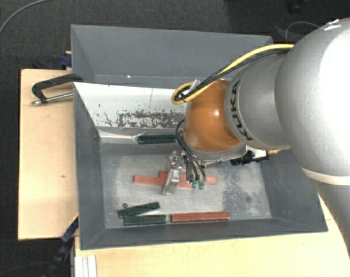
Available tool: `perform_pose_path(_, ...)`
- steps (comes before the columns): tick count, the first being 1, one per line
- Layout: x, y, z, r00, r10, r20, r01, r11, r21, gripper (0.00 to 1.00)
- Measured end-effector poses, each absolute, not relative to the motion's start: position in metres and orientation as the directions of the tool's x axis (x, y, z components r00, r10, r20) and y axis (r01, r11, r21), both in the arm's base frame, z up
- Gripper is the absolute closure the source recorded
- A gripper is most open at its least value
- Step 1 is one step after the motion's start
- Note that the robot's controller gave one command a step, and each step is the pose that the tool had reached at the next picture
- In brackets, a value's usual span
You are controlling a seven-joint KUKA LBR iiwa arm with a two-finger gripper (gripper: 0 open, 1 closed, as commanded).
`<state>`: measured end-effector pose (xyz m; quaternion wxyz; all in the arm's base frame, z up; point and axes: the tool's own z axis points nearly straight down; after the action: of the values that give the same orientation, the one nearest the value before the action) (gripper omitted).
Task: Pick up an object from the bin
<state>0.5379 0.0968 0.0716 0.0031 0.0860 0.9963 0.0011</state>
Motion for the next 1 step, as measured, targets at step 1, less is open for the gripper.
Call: perform_pose_path(1,0.5405,0.0978,0.1286,-0.985,0.17,-0.01,0.17,0.985,0.005,1.0)
